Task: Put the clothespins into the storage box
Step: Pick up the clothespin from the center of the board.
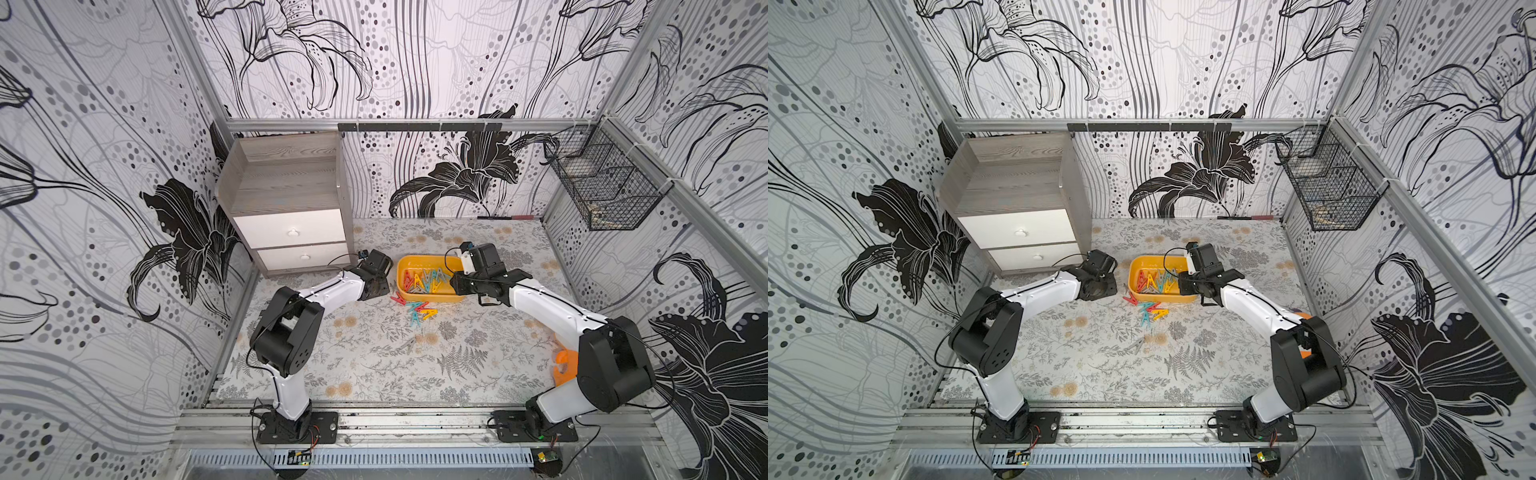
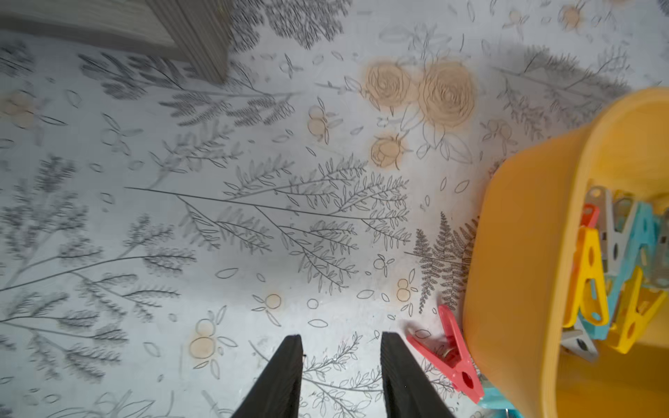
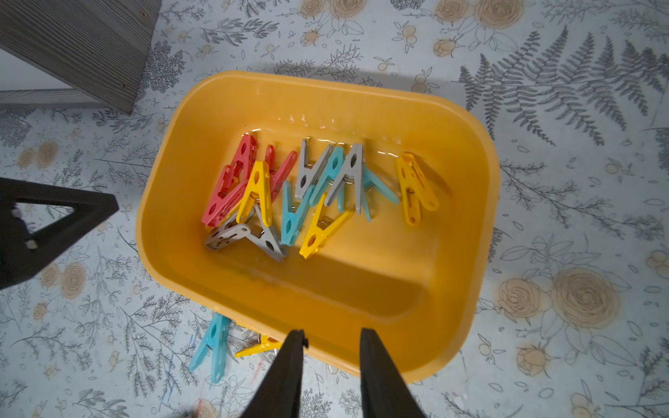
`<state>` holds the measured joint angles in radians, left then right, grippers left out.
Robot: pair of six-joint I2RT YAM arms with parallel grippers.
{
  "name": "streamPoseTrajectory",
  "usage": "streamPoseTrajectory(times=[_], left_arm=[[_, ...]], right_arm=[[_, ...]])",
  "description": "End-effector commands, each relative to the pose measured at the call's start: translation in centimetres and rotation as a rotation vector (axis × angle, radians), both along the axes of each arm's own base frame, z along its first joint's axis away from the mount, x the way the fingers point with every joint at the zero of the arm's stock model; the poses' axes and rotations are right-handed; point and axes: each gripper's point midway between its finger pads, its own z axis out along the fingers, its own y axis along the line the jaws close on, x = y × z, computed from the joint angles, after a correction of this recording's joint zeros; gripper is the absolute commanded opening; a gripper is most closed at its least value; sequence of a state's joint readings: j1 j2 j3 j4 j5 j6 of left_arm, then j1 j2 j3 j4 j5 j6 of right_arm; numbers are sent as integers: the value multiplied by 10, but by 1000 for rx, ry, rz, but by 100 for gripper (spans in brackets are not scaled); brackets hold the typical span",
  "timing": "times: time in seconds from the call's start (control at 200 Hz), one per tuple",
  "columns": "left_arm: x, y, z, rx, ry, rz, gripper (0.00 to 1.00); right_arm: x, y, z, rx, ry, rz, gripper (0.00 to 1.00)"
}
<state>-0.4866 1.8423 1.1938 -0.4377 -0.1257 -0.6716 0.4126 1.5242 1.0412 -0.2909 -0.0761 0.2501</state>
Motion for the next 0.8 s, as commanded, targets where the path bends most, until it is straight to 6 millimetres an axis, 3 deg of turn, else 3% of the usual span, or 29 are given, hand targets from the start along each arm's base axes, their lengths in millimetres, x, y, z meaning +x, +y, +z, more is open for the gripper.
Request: streamPoseTrajectory(times=[0.0,0.371,0.796], left_arm=[[14,-20,2,-77,-29,-9,40],[15,-49,-18,-61,7,-53,40],[-15,-43,-31,-37,60,-78,36]], right_arm=[[0,4,3,15,5,3,31],[-3,3,-1,14,10,3,31],[-1,5,-3,21,12,7,31]])
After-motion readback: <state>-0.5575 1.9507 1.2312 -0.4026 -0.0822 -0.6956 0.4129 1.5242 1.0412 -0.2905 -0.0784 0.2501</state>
